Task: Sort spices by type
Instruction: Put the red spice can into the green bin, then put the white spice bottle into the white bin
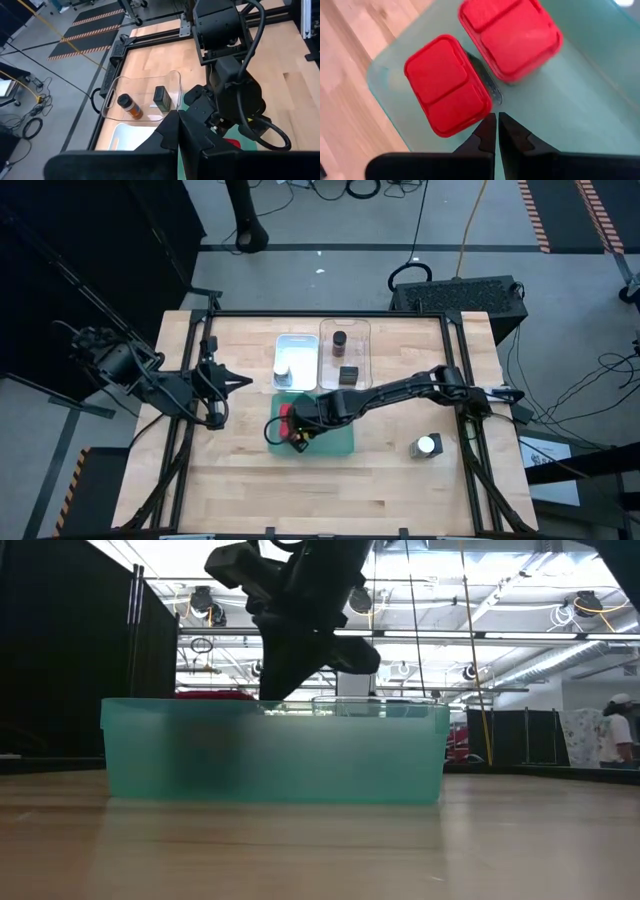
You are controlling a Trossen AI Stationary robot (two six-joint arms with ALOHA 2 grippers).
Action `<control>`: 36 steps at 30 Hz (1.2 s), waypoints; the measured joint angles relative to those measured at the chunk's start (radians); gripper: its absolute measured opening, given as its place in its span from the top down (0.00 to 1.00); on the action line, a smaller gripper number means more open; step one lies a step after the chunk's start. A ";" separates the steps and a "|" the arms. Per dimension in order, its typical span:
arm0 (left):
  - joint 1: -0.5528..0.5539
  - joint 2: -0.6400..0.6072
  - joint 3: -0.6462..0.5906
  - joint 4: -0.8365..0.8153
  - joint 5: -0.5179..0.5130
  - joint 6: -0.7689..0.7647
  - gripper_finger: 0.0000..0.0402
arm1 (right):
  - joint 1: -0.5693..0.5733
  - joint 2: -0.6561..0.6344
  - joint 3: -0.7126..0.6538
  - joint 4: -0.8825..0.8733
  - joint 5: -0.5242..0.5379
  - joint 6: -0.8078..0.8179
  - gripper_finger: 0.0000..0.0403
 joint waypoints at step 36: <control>0.122 0.012 0.000 0.006 0.247 -0.052 0.98 | 0.008 -0.494 0.001 -0.666 -0.030 0.172 1.00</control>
